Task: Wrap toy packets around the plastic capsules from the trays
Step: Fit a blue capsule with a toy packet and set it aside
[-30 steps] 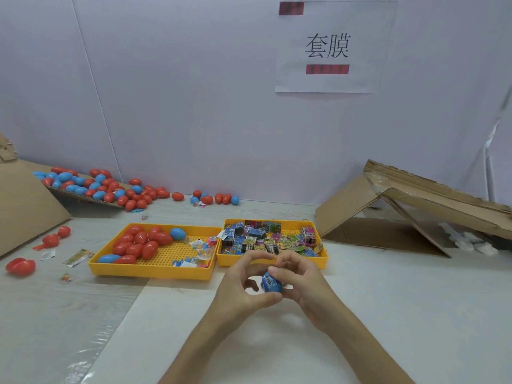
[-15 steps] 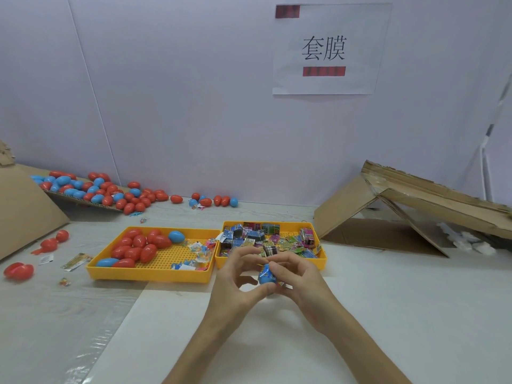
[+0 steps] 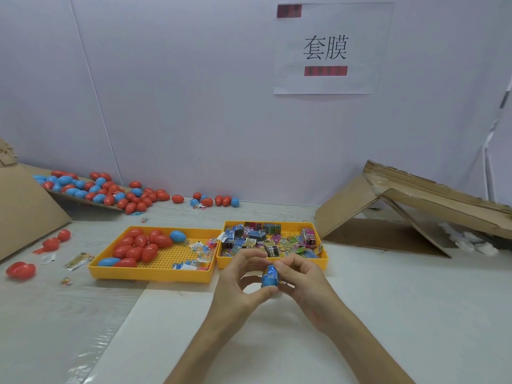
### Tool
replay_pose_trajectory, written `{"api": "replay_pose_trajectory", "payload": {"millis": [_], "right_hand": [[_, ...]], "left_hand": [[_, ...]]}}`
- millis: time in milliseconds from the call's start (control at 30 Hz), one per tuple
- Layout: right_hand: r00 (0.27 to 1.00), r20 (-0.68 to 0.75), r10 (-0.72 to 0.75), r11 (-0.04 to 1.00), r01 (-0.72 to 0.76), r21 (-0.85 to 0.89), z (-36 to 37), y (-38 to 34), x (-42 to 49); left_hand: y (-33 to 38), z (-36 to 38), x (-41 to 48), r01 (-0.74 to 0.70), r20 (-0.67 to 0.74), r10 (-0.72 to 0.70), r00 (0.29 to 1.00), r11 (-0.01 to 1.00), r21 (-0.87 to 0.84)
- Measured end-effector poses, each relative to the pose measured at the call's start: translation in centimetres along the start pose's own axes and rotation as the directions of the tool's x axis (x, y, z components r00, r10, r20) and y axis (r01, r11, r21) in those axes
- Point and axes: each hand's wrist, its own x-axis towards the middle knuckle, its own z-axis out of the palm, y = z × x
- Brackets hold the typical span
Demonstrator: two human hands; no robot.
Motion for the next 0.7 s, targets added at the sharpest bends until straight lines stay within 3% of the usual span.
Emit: {"api": "replay_pose_trajectory", "payload": {"millis": [200, 433, 700], "right_hand": [[0.999, -0.031, -0.026, 0.993, 0.022, -0.119, 0.21, -0.23, -0.22], [0.998, 0.054, 0.013, 0.998, -0.016, 0.056, -0.21, -0.43, -0.2], [0.999, 0.044, 0.007, 0.992, -0.012, 0.126, -0.28, -0.44, -0.05]], "left_hand": [[-0.05, 0.15, -0.1, -0.034, 0.019, 0.032, 0.999, 0.996, 0.085], [0.31, 0.02, 0.1, 0.104, 0.05, -0.106, 0.993, 0.994, 0.036], [0.46, 0.14, 0.07, 0.096, 0.048, -0.099, 0.994, 0.994, 0.053]]}}
